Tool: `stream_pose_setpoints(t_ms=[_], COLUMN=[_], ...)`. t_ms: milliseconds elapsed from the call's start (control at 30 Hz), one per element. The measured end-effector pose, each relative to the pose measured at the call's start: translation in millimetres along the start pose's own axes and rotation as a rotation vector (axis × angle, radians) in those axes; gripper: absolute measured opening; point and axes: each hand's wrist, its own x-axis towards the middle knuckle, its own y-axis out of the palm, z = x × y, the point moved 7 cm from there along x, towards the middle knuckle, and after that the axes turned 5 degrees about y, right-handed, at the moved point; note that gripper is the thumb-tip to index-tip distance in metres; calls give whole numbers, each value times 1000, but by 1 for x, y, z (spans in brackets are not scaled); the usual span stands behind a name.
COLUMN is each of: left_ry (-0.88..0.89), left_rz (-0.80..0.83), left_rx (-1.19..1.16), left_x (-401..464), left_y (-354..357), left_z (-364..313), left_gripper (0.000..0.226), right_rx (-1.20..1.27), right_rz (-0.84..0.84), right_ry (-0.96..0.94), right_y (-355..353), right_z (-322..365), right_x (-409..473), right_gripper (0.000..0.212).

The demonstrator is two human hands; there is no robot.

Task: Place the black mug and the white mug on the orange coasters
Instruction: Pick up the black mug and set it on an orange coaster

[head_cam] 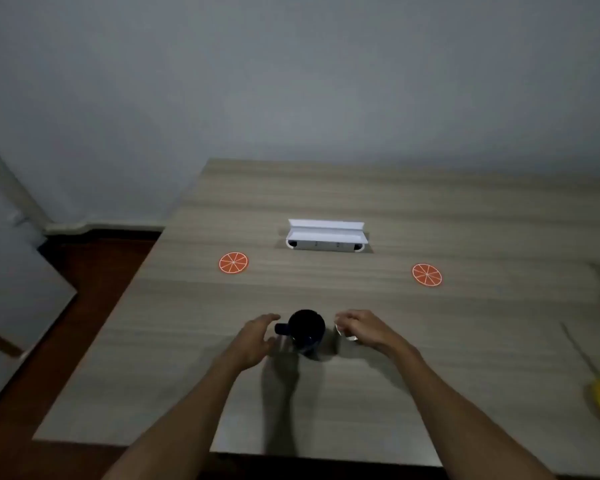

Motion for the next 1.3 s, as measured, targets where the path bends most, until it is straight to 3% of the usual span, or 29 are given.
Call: stream_pose_setpoints(t_ms=[233, 333, 433, 767, 933, 1100, 1300], left_ry=[-62, -52, -9, -29, -12, 30, 178], left_rz=[-212, -212, -199, -273, -282, -241, -241], left_rx=[-219, -194, -160, -357, -515, -731, -638], left_x=[6, 20, 29, 19, 12, 8, 7], left_y=[18, 20, 23, 17, -15, -70, -152], left_z=[12, 15, 15, 30, 27, 10, -24], left_gripper=[32, 23, 25, 17, 18, 16, 15], right_rx=[227, 335, 440, 820, 987, 957, 891], right_rz=[188, 179, 106, 91, 96, 82, 108], right_ry=[350, 373, 392, 387, 364, 262, 147], right_y=[79, 95, 103, 128, 124, 97, 69], right_z=[-83, -90, -96, -89, -55, 12, 89], right_x=[11, 16, 34, 39, 29, 18, 13], right_gripper=[7, 23, 24, 39, 29, 26, 28])
